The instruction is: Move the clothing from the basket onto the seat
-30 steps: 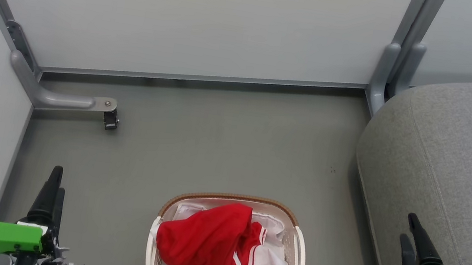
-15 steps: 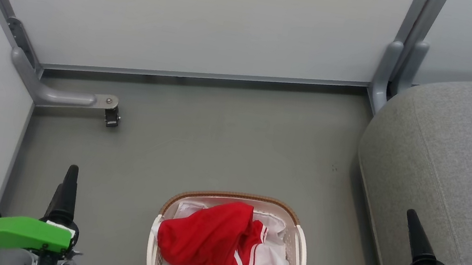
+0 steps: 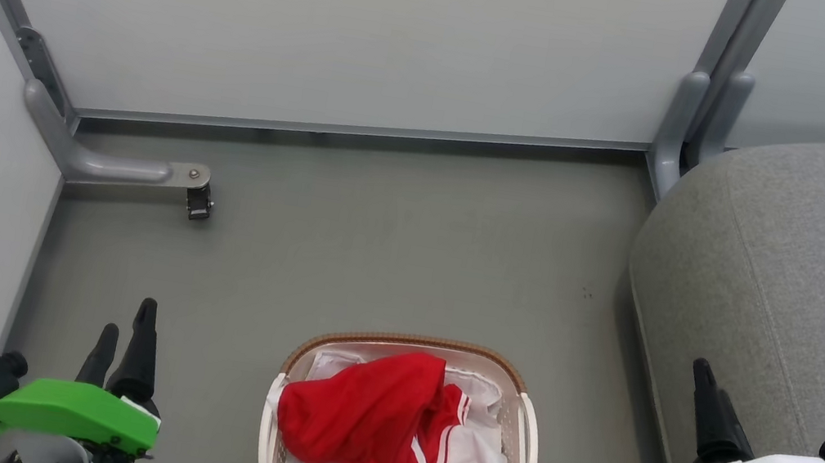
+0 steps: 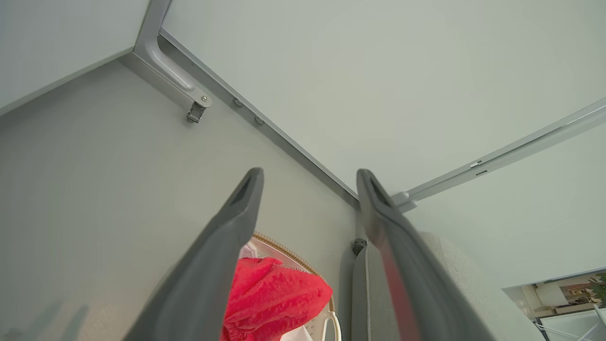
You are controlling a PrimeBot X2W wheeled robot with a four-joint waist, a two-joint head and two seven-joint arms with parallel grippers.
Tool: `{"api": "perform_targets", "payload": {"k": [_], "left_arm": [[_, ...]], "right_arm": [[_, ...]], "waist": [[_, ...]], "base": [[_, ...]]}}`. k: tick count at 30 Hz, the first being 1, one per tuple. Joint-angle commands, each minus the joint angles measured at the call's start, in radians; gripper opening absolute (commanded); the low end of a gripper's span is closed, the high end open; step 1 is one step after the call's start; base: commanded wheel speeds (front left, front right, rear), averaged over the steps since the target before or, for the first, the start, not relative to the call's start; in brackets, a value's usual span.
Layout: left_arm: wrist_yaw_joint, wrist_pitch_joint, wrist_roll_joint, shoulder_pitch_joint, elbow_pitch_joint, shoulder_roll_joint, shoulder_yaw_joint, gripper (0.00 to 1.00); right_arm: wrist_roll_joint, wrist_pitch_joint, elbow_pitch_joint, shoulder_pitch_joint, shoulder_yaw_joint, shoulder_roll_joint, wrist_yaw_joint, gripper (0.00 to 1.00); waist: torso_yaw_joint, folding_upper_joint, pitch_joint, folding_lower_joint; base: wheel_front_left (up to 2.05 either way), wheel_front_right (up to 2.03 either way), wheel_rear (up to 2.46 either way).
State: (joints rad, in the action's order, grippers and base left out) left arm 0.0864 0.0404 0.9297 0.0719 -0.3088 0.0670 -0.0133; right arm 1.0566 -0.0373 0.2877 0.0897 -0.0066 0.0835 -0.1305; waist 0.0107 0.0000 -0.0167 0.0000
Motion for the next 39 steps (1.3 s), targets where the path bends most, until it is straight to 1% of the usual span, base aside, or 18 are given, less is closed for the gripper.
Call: {"api": "perform_targets", "payload": {"k": [1,8,22,39], "left_arm": [[-0.007,0.012,-0.045,0.026,0.005,0.017,-0.013,1.00],[-0.033,0.036,-0.143,0.021,-0.001,0.035,-0.050,1.00],[-0.105,0.079,-0.323,0.006,0.010,0.068,-0.118,1.00],[-0.151,0.124,-0.494,-0.018,0.002,0.085,-0.172,1.00]], "right_arm": [[-0.042,-0.014,-0.007,0.018,0.007,0.015,0.000,1.00],[-0.147,-0.037,0.010,0.017,0.028,0.022,0.000,1.00],[-0.343,-0.082,0.037,0.010,0.039,0.028,0.000,1.00],[-0.540,-0.127,0.073,-0.005,0.049,0.020,0.000,1.00]], "waist": [[0.001,0.0000,0.000,0.0000],[0.004,0.0000,0.001,0.0000],[0.007,0.0000,0.001,0.0000],[0.010,0.0000,0.000,0.0000]], "base": [[0.00,0.00,0.00],[0.00,0.00,0.00],[0.00,0.00,0.00],[0.00,0.00,0.00]]}}
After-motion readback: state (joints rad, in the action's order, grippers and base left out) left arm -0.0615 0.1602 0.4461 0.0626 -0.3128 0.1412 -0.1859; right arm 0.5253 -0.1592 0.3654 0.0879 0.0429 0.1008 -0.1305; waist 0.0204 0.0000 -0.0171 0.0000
